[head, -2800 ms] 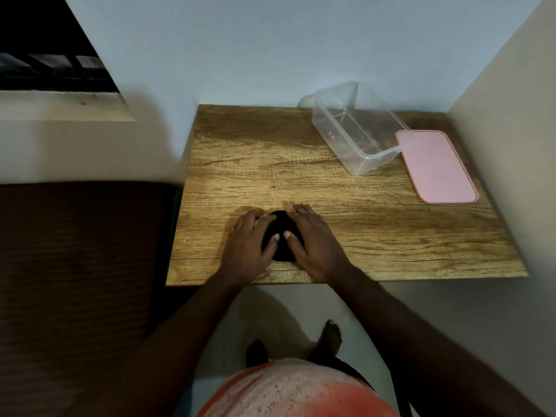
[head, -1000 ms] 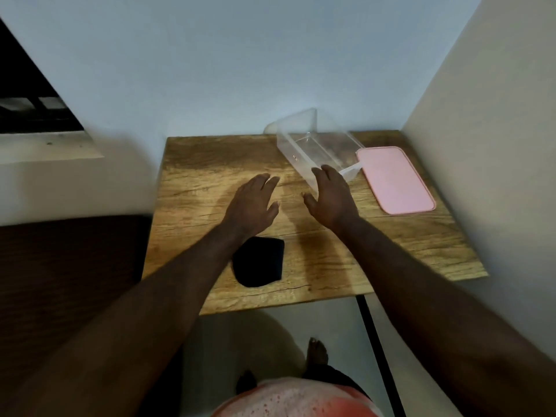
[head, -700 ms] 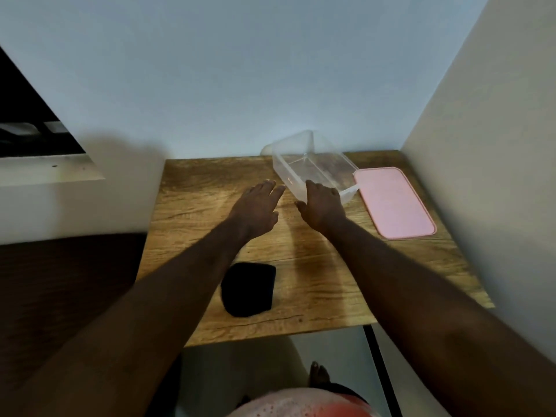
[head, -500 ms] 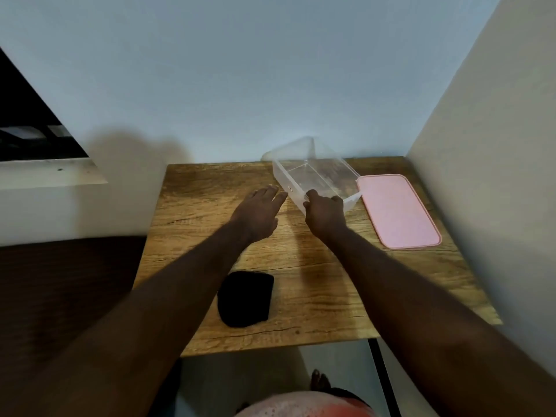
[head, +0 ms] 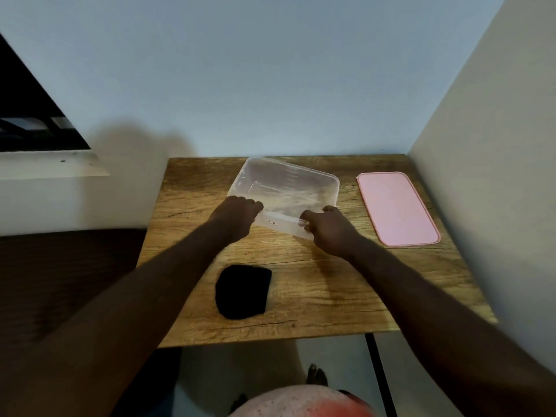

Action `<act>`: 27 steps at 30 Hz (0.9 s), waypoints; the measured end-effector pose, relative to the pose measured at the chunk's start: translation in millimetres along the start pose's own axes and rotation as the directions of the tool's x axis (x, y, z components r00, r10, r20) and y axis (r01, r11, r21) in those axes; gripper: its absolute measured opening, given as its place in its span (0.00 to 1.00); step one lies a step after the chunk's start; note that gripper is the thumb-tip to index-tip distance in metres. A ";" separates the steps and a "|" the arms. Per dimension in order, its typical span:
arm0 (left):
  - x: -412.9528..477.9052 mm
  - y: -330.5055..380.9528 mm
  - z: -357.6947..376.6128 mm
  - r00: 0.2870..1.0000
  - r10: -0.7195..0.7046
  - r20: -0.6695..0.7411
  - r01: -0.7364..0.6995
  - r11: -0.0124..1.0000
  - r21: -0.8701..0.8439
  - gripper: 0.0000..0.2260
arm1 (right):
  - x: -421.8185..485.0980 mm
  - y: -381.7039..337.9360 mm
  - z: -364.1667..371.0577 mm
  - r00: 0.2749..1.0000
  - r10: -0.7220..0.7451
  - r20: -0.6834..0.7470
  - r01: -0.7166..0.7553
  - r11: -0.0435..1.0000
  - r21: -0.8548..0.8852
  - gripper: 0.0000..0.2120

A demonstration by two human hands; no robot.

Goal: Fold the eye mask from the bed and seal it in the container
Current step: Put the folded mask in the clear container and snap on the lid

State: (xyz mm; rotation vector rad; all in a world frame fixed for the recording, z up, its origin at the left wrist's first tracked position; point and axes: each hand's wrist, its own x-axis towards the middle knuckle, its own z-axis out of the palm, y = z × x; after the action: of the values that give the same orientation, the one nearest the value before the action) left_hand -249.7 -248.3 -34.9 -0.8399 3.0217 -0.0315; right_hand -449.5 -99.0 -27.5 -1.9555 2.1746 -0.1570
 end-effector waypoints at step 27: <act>-65.8 32.3 13.4 0.983 -0.150 -0.110 0.124 0.968 -0.218 0.12 | -20.7 -24.1 1.6 0.999 -0.034 0.005 0.034 0.999 -0.032 0.18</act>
State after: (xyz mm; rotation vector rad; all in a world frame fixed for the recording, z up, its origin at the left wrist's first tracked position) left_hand -209.9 -186.9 -49.0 -1.1030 3.1169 0.2490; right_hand -423.8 -81.1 -22.0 -2.0090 2.1547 -0.1240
